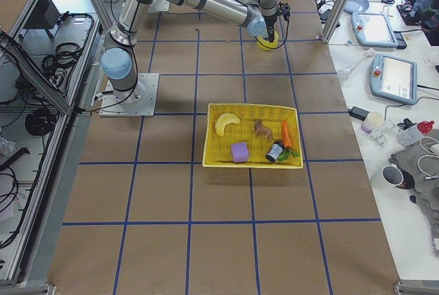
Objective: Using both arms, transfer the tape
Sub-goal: 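Set the tape roll on the table, release, and raise the right gripper, then reach the left gripper toward the tape roll on the table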
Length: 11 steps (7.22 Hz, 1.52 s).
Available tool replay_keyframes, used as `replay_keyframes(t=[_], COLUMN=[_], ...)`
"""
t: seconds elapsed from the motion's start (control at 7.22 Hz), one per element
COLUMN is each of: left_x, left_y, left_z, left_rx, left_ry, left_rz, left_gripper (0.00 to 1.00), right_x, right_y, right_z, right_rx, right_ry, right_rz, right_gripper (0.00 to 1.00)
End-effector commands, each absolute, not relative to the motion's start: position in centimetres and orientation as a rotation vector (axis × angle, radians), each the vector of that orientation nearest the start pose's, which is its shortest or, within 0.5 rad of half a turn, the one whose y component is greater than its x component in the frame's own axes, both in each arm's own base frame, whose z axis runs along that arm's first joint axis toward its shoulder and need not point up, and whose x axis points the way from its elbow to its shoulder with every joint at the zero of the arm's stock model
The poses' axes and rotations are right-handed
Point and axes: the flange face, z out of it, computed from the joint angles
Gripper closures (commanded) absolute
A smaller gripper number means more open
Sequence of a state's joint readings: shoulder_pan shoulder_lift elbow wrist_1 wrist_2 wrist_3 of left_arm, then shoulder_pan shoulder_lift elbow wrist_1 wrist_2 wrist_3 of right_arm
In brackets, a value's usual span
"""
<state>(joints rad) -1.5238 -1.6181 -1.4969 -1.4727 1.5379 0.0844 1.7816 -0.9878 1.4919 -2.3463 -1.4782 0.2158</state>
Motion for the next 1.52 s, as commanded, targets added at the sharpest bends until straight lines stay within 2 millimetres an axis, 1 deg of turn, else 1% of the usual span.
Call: replay_keyframes(t=[0.0, 0.14, 0.28, 0.42, 0.55, 0.69, 0.83, 0.97, 1.11, 1.25, 1.38], left_x=[-11.1, -11.2, -11.3, -11.4, -10.9, -10.9, -10.9, -11.3, -11.9, -14.2, -19.2], left_y=[-53.0, -52.9, -53.0, -53.5, -53.3, -54.9, -56.9, -58.6, -61.2, -63.6, -64.6], left_z=[51.1, 51.2, 51.0, 50.5, 50.6, 49.7, 48.8, 46.8, 44.1, 39.3, 35.5], left_rx=[0.059, 0.064, 0.064, 0.054, 0.071, 0.03, -0.005, 0.011, 0.009, 0.043, 0.008], left_ry=[3.16, 3.158, 3.161, 3.158, 3.142, 3.157, 3.151, 3.149, 3.154, 3.168, 3.19], left_rz=[-0.2, -0.202, -0.197, -0.184, -0.187, -0.186, -0.287, -0.292, -0.336, -0.31, -0.317], left_gripper=[0.0, 0.0, 0.0, 0.0, 0.0, 0.0, 0.0, 0.0, 0.0, 0.0, 0.0], right_x=[26.0, 24.5, 23.1, 21.3, 20.2, 20.1, 20.2, 20.1, 20.2, 20.4, 20.4], right_y=[-62.7, -61.4, -59.4, -57.0, -55.1, -53.9, -52.3, -51.5, -51.1, -51.0, -51.0], right_z=[33.7, 36.8, 40.8, 44.3, 46.9, 49.2, 51.1, 50.9, 50.5, 50.8, 51.3], right_rx=[-0.094, -0.108, -0.085, -0.073, -0.168, -0.266, -0.294, -0.293, -0.299, -0.3, -0.288], right_ry=[3.073, 3.14, 3.142, 3.149, 3.157, 3.142, 3.12, 3.14, 3.142, 3.128, 3.126], right_rz=[-0.326, -0.324, -0.319, -0.238, -0.196, -0.246, -0.236, -0.14, -0.094, -0.104, -0.116], right_gripper=[0.0, 0.0, 0.0, 0.0, 0.0, 0.0, 0.0, 0.0, 0.0, 0.0, 0.0])
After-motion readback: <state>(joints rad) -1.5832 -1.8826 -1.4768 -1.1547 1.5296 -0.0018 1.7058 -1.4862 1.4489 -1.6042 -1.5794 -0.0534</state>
